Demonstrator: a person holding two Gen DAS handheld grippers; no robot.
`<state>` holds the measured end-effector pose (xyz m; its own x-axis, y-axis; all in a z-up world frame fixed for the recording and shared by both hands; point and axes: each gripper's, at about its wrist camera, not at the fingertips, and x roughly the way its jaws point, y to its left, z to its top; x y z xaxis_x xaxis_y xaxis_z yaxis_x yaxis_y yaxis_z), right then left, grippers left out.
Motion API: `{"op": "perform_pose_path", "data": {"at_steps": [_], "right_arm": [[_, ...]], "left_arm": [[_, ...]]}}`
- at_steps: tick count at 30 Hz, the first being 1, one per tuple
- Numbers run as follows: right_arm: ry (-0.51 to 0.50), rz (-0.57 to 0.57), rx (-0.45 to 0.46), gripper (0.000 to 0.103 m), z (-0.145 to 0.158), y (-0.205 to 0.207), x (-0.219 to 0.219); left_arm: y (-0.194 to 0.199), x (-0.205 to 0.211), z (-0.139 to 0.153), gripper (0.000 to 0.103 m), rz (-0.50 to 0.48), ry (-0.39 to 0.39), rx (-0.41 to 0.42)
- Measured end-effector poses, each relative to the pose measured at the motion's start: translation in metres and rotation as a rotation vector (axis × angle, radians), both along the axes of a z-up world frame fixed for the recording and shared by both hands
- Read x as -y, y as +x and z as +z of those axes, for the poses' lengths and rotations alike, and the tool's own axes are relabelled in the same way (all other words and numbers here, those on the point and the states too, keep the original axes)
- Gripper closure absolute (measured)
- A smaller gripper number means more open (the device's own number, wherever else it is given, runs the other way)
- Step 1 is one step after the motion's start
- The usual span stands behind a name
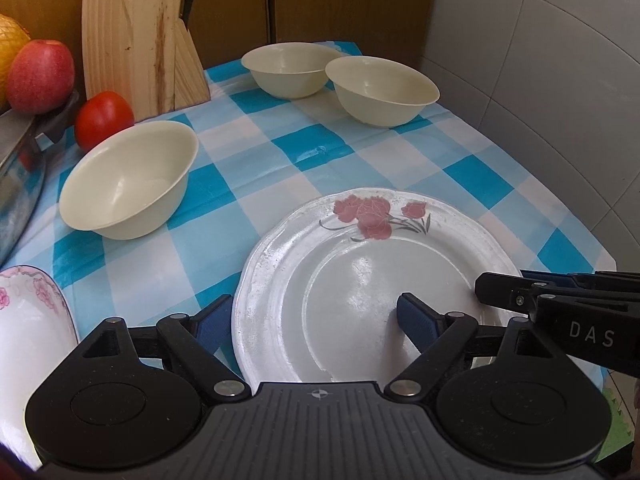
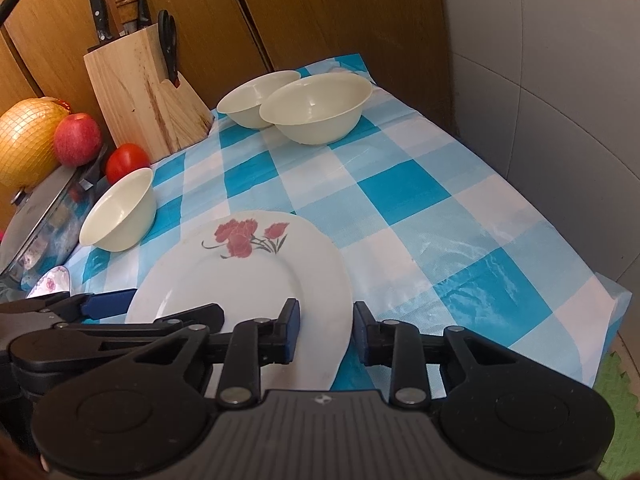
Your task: Organize plates and bowls
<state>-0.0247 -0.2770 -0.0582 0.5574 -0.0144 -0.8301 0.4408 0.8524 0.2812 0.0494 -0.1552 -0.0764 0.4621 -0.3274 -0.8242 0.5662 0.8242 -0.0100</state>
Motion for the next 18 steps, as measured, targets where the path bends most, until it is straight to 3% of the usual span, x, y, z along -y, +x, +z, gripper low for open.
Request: {"op": "perform_pose_path", "data": {"at_steps": [15, 18], "right_arm": [[-0.006, -0.005, 0.001, 0.073, -0.0005, 0.0008, -0.0007], [0.004, -0.007, 0.009, 0.073, -0.0012, -0.0009, 0.0006]], "left_arm": [[0.0002, -0.0010, 0.0001, 0.012, 0.007, 0.001, -0.006], [0.0005, -0.0006, -0.0009, 0.008, 0.000, 0.009, 0.008]]}}
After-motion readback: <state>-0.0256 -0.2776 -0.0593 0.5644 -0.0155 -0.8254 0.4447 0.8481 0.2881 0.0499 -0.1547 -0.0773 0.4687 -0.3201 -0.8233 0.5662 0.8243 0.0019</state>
